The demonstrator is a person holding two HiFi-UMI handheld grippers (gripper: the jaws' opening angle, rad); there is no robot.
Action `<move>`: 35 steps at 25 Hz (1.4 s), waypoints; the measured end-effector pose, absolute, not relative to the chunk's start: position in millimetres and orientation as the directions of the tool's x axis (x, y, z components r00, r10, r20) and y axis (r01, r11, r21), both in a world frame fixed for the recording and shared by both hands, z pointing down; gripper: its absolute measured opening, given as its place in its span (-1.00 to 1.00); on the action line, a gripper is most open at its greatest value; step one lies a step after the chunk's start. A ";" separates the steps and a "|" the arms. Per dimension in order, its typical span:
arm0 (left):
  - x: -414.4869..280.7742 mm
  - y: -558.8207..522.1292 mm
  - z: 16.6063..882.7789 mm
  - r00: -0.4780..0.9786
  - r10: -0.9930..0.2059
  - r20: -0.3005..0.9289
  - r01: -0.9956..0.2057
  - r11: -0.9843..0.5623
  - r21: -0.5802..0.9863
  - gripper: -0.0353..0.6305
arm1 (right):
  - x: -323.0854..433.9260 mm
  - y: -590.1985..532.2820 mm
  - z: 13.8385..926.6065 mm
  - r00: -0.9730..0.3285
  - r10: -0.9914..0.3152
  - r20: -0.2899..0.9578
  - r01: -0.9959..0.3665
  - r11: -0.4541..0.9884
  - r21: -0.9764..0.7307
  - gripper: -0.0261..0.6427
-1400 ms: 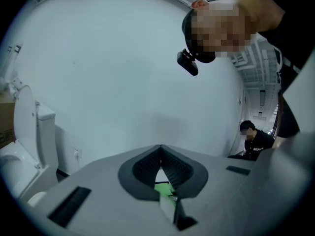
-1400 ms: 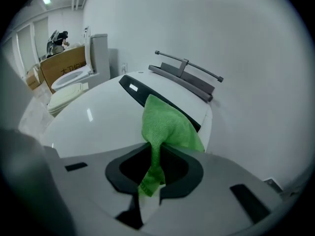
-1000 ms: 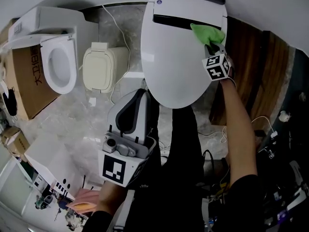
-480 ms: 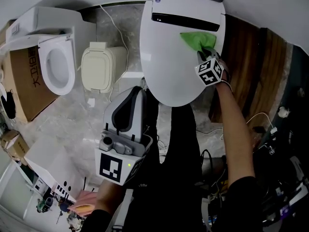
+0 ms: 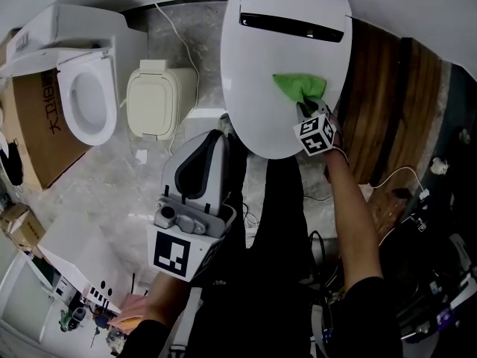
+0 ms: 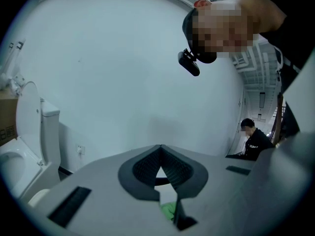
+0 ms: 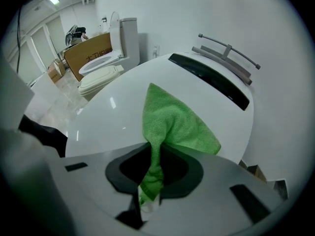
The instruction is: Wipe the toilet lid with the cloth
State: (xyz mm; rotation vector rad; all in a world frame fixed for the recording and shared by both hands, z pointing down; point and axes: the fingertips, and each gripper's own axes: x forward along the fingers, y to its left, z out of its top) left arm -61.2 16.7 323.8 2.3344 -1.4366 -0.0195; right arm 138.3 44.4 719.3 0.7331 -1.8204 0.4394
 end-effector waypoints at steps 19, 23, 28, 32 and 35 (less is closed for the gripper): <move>-80.7 19.3 330.2 0.485 -0.853 0.191 -0.845 -0.401 0.355 -0.88 | 79.0 199.3 741.7 -0.280 -0.098 0.955 -0.693 0.708 -0.131 -0.73; -81.8 22.9 332.7 0.487 -0.852 0.193 -0.842 -0.398 0.364 -0.89 | 71.6 211.5 743.3 -0.283 -0.080 0.956 -0.700 0.698 -0.149 -0.73; -81.6 23.8 334.4 0.491 -0.849 0.195 -0.840 -0.402 0.363 -0.89 | 58.9 230.1 746.0 -0.288 -0.056 0.956 -0.707 0.686 -0.173 -0.73; -84.1 23.0 334.8 0.484 -0.853 0.192 -0.844 -0.398 0.360 -0.89 | 48.2 245.6 748.5 -0.298 -0.039 0.954 -0.709 0.678 -0.194 -0.73; -87.2 23.6 335.2 0.477 -0.857 0.195 -0.848 -0.390 0.359 -0.89 | 41.1 255.0 749.8 -0.312 -0.006 0.950 -0.710 0.666 -0.229 -0.73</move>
